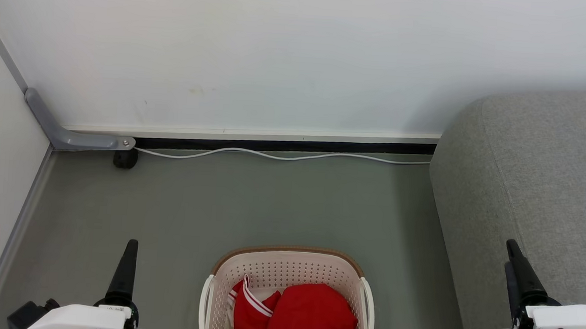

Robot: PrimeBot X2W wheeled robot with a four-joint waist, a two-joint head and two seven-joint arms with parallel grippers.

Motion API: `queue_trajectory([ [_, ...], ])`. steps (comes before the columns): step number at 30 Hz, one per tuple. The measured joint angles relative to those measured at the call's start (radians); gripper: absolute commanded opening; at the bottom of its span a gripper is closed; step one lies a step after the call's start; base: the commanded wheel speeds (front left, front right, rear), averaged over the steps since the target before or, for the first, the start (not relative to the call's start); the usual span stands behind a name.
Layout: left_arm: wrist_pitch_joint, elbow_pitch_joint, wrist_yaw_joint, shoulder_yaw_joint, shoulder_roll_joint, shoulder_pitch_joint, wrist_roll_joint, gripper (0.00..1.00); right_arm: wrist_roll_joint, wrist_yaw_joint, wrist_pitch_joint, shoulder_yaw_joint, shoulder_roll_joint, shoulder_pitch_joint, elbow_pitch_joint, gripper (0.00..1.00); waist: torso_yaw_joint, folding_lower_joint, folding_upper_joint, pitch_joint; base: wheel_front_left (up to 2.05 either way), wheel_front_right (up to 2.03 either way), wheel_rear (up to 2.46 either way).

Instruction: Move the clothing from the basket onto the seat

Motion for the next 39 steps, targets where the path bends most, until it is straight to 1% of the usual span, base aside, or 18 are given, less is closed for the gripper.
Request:
queue_trajectory([
  [1, 0.0, 0.0, 0.0, 0.0, 0.0, 0.0, 0.0, 1.0, 0.0, 0.0, 0.0, 0.0, 0.0, 0.0, 0.0, 1.0, 0.0, 0.0, 0.0, 0.0, 0.0, 0.0, 0.0],
  [5, -0.01, 0.0, 0.0, -0.002, 0.001, -0.003, 0.064, 1.0, -0.048, 0.0, -0.009, 0.011, -0.009, -0.012, 0.003, 1.0, 0.0, 0.0, 0.0, 0.001, 0.0, 0.0, 0.0],
  [21, -0.053, 0.0, 0.001, -0.031, 0.003, -0.02, 0.341, 1.0, -0.271, 0.0, -0.054, 0.074, -0.048, -0.051, 0.025, 1.0, -0.001, 0.0, 0.0, 0.002, 0.0, 0.0, 0.0],
  [30, -0.079, 0.005, 0.017, -0.056, 0.005, -0.039, 0.48, 1.0, -0.377, 0.0, -0.077, 0.107, -0.065, -0.071, 0.051, 1.0, -0.001, 0.0, 0.0, 0.002, 0.0, 0.0, 0.0],
  [32, -0.088, 0.007, 0.018, -0.058, 0.005, -0.039, 0.495, 1.0, -0.402, 0.0, -0.084, 0.115, -0.069, -0.077, 0.056, 1.0, -0.001, -0.0001, 0.0, 0.002, 0.0, 0.0, 0.0],
  [39, -0.103, 0.013, 0.023, -0.07, 0.007, -0.049, 0.599, 1.0, -0.475, 0.0, -0.105, 0.14, -0.084, -0.092, 0.076, 1.0, -0.002, -0.0001, 0.0, 0.002, 0.0, 0.0, 0.0],
])
